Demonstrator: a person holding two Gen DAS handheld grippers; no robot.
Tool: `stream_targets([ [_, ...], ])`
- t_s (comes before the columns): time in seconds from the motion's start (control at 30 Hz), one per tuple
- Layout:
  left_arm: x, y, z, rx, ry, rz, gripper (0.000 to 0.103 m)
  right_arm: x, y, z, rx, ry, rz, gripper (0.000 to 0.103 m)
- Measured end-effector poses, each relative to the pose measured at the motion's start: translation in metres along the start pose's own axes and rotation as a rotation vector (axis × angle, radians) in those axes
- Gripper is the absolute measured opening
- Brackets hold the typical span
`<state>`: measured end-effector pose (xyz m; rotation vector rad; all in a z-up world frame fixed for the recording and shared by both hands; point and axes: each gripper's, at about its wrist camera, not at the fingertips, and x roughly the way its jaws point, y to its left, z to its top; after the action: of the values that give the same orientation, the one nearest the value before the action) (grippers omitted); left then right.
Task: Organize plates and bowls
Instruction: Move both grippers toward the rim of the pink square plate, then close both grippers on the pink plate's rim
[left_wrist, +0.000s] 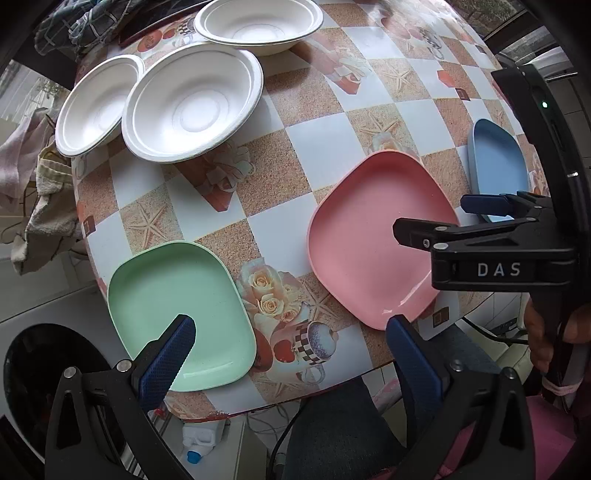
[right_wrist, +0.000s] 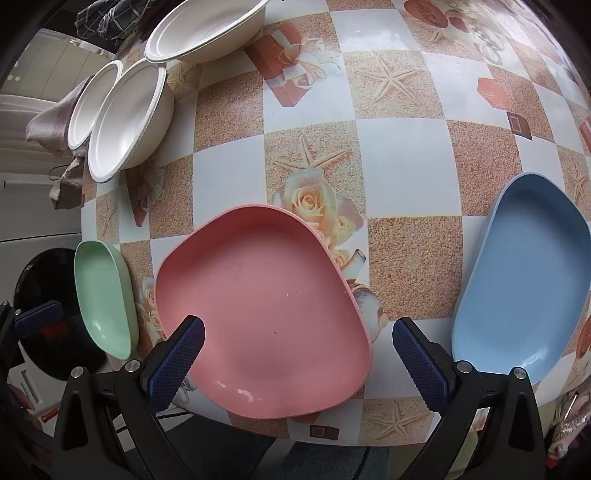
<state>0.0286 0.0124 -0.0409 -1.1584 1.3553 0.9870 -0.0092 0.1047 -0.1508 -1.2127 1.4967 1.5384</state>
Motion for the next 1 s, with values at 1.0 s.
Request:
stream_targets([
  [1.0,0.091,-0.061,0.060,0.045,0.041,0.005,0.103,-0.003,-0.154,-0.053,0.168,0.073,-0.206,0.103],
])
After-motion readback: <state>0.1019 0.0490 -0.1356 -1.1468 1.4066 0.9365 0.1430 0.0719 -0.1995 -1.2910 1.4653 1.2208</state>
